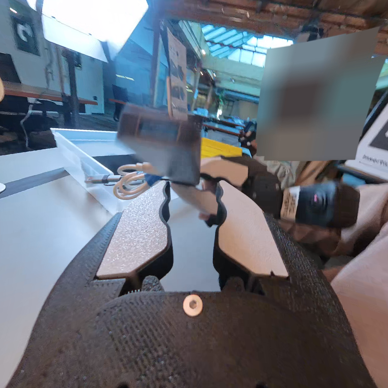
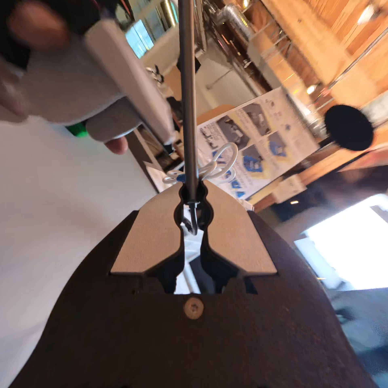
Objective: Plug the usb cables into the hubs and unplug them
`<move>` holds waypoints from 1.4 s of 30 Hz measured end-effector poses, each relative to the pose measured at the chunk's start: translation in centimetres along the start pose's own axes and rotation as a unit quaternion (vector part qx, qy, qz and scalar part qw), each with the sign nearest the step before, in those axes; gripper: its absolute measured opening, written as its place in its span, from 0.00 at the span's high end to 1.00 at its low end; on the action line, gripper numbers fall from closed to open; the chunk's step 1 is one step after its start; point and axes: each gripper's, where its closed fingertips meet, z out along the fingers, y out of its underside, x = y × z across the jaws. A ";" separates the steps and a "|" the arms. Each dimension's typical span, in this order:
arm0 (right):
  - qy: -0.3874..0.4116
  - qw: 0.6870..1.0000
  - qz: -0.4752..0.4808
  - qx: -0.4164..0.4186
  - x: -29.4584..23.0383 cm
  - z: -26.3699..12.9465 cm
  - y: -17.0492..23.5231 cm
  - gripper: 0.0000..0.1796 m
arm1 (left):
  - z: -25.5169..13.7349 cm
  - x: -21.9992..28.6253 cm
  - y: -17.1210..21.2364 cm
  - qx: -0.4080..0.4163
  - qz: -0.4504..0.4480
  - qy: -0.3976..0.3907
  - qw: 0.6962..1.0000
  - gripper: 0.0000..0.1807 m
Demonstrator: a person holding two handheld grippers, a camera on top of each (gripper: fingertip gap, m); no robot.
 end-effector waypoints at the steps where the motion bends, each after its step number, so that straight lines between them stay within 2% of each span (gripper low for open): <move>1: 0.018 0.998 -0.054 -0.002 -0.3 0.2 -0.2 0.94 | 0.0 -0.3 -0.3 0.016 -0.016 -0.018 1.000 0.79; 3: 0.037 0.992 -0.118 0.004 -1.0 0.5 -0.7 0.94 | -0.7 -1.9 -0.6 0.050 -0.069 -0.057 0.995 0.83; 5: 0.023 0.989 -0.146 0.004 -2.2 0.9 -0.8 0.94 | -1.4 -3.6 -0.2 0.063 -0.126 -0.075 0.987 0.85; 8: 0.006 0.983 -0.185 0.004 -4.0 1.0 -0.9 0.94 | -1.8 -4.9 1.0 0.052 -0.189 -0.057 0.979 0.86; 11: -0.006 0.980 -0.198 0.005 -4.7 0.7 -0.8 0.94 | -1.7 -5.0 1.6 0.037 -0.194 -0.043 0.979 0.87; 15: -0.029 0.985 -0.166 0.016 -5.1 0.0 -1.3 0.90 | -1.8 -4.3 0.8 0.024 -0.136 -0.031 0.990 0.91; 18: -0.095 0.986 -0.111 0.081 -6.5 -1.7 -3.4 0.91 | -2.9 -4.4 -0.9 0.037 -0.070 -0.026 0.997 0.93; 20: -0.171 0.976 -0.026 0.134 -7.0 -3.2 -4.9 0.92 | -3.9 -4.6 -1.5 0.024 -0.014 -0.024 0.999 0.94; 22: -0.261 0.943 0.128 0.161 -6.0 -4.4 -6.1 0.92 | -4.7 -4.2 -1.9 0.018 0.036 -0.006 0.999 0.94; 23: -0.318 0.911 0.207 0.162 -5.5 -5.0 -6.5 0.93 | -4.9 -3.8 -2.1 0.019 0.054 0.008 0.998 0.94; 24: -0.343 0.883 0.276 0.164 -4.3 -5.1 -6.5 0.92 | -5.1 -3.3 -2.3 0.022 0.072 0.025 0.997 0.94; 25: -0.334 0.867 0.326 0.174 -2.6 -4.9 -6.2 0.92 | -5.2 -2.7 -2.5 0.024 0.084 0.040 0.995 0.94; 26: -0.313 0.864 0.351 0.177 -1.3 -4.4 -5.4 0.92 | -5.1 -2.0 -2.4 0.022 0.093 0.057 0.994 0.94; 29: -0.312 0.877 0.346 0.116 -1.6 -3.1 -2.1 0.84 | -4.4 0.3 -1.6 0.006 0.121 0.096 0.988 0.94; 31: -0.358 0.858 0.355 0.100 -3.5 -3.4 -2.1 0.77 | -3.6 1.6 -0.5 -0.015 0.138 0.114 0.984 0.94; 32: -0.375 0.850 0.356 0.101 -4.4 -3.7 -2.6 0.77 | -3.2 2.1 0.2 -0.028 0.147 0.120 0.981 0.94; 33: -0.382 0.850 0.346 0.108 -5.1 -3.8 -3.2 0.80 | -2.9 2.5 0.8 -0.040 0.156 0.125 0.979 0.94; 35: -0.378 0.867 0.308 0.104 -5.9 -3.9 -3.6 0.95 | -2.6 3.0 1.4 -0.048 0.162 0.130 0.977 0.94; 38: -0.376 0.868 0.310 0.099 -5.3 -3.9 -3.5 0.95 | -2.5 2.5 1.5 -0.048 0.186 0.112 0.975 0.93; 41: -0.393 0.867 0.296 0.078 -6.0 -4.1 -2.6 0.96 | -2.2 1.6 3.8 -0.115 0.248 0.082 0.958 0.85; 42: -0.396 0.870 0.285 0.072 -6.5 -4.2 -2.5 0.96 | -2.1 1.5 4.5 -0.132 0.261 0.080 0.953 0.92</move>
